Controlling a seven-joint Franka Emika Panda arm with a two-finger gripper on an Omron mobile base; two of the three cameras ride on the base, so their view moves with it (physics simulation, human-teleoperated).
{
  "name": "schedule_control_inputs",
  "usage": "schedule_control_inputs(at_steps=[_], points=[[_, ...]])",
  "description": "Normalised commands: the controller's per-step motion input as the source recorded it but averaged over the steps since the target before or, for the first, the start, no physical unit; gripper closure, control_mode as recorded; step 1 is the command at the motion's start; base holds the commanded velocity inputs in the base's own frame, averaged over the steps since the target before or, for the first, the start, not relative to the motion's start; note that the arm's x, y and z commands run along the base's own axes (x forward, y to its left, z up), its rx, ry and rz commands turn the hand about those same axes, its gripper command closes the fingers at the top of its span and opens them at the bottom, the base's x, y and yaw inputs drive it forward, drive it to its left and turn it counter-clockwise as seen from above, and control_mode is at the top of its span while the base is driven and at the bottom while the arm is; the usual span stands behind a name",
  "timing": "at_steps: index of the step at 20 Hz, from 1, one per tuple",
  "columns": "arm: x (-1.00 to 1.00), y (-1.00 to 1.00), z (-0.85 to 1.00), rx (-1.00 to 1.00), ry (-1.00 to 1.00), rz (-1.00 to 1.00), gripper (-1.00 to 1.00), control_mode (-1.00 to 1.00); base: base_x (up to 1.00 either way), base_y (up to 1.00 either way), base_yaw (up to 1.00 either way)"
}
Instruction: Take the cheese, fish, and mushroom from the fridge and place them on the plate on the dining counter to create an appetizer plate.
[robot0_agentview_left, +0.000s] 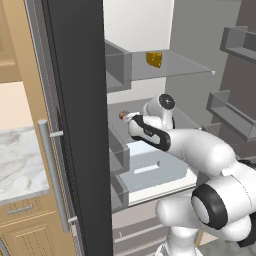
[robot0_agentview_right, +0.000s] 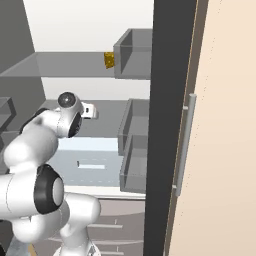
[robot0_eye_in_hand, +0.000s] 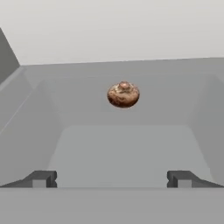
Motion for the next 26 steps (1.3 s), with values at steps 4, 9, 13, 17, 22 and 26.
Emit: schedule_control_inputs(at_steps=[4,9,13,17,22,26], points=[[0.27,0.25,-0.37,0.0,0.0,0.0,-1.0,-1.0,0.0,0.0,0.0],[0.4,0.12,-0.11,0.0,0.0,0.0,-1.0,-1.0,0.0,0.0,0.0],[0.45,0.0,0.0,0.0,0.0,-0.02,-1.0,-1.0,0.0,0.0,0.0],[0.4,0.0,0.0,0.0,0.0,-0.05,-1.0,-1.0,0.0,0.0,0.0],[0.47,0.0,-0.01,0.0,0.0,-0.04,-1.0,-1.0,0.0,0.0,0.0],[0.41,0.0,-0.19,0.0,0.0,-0.03,-1.0,-1.0,0.0,0.0,0.0]])
